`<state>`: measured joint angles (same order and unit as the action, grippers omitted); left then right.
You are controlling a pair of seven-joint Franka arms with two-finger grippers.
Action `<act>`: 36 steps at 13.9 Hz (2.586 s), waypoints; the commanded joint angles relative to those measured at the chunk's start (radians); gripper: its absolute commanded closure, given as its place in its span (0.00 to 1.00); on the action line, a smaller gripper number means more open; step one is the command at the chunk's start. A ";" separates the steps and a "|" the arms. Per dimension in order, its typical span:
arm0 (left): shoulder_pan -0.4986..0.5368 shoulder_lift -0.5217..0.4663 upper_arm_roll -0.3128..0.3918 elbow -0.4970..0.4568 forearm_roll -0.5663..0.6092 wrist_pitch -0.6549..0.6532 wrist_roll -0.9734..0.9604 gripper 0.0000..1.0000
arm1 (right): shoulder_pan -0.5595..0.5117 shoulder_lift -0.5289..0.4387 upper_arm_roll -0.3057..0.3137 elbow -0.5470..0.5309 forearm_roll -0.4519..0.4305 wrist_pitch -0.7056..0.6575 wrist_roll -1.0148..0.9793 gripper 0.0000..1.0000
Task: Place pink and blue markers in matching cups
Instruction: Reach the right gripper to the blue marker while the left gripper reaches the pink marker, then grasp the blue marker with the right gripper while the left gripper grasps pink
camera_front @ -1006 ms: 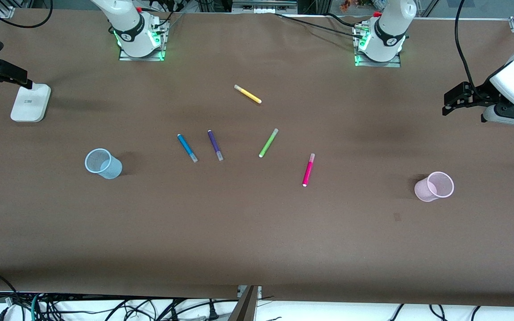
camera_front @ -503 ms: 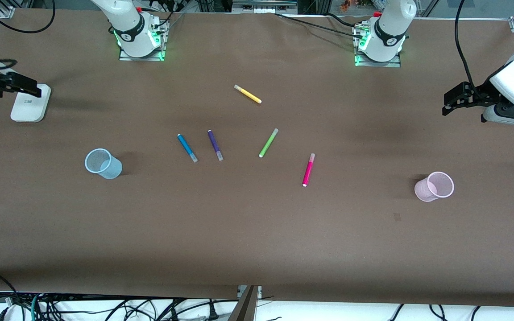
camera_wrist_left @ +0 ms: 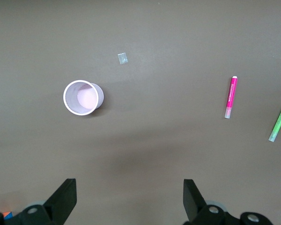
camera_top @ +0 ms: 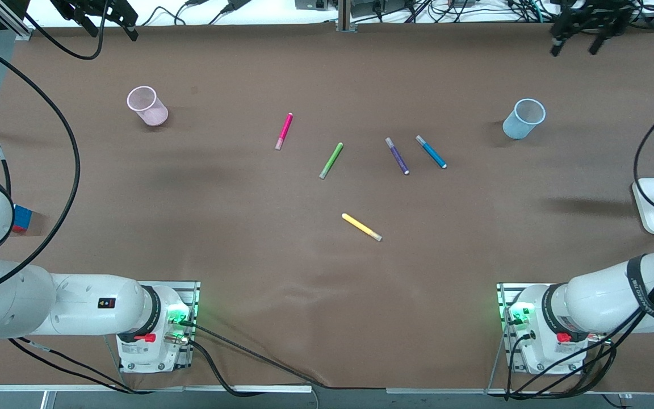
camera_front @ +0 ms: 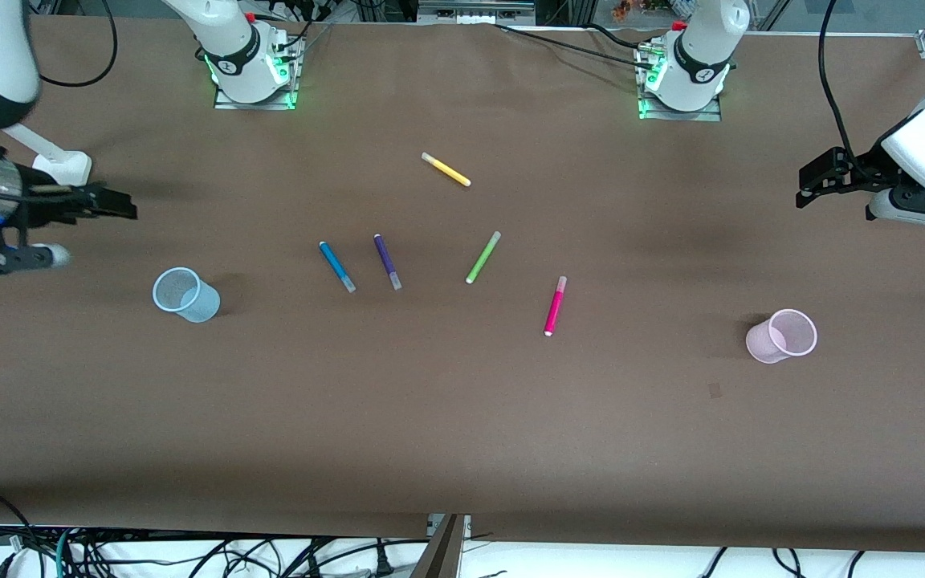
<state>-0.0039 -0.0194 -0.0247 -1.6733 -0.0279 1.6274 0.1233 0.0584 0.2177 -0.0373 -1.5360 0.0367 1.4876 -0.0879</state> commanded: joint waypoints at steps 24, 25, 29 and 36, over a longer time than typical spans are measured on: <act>-0.364 0.542 -0.095 -0.269 0.120 0.862 -0.453 0.00 | 0.402 0.443 -0.003 -0.062 0.011 0.618 -0.056 0.00; -0.369 0.567 -0.093 -0.267 0.121 0.891 -0.453 0.00 | 0.411 0.445 -0.003 -0.079 0.011 0.637 -0.056 0.00; -0.378 0.592 -0.095 -0.267 0.121 0.911 -0.468 0.16 | 0.442 0.439 -0.003 -0.166 0.011 0.692 -0.053 0.00; -0.404 0.609 -0.095 -0.269 0.121 0.905 -0.524 1.00 | 0.455 0.399 -0.004 -0.283 0.002 0.767 -0.052 0.00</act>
<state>-0.4016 0.5824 -0.1309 -1.9546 0.0658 2.5361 -0.3678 0.5034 0.6652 -0.0316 -1.7596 0.0366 2.2324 -0.1351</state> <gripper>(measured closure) 0.335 0.000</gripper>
